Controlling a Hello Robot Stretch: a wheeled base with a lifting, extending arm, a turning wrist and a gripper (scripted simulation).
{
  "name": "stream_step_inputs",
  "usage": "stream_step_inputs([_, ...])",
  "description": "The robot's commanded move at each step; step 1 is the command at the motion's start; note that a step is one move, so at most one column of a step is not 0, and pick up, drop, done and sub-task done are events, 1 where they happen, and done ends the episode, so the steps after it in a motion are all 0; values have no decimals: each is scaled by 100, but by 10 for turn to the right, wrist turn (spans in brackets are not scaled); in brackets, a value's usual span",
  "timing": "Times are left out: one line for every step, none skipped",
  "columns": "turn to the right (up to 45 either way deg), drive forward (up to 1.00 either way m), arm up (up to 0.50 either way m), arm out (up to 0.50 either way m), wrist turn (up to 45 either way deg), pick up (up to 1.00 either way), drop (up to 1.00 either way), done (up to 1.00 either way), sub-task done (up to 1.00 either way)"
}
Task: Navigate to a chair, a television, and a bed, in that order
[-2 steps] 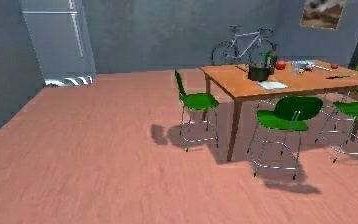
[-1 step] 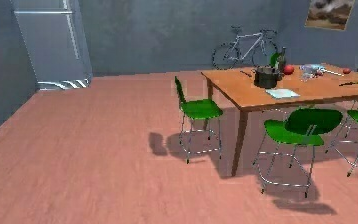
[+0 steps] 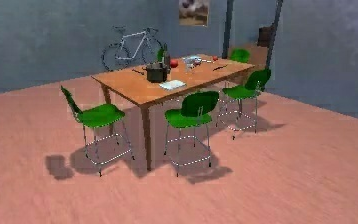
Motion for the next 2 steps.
stream_step_inputs([0,65,0,0,0,0,0,0,0])
stream_step_inputs([0,0,0,0,0,0,0,0,100])
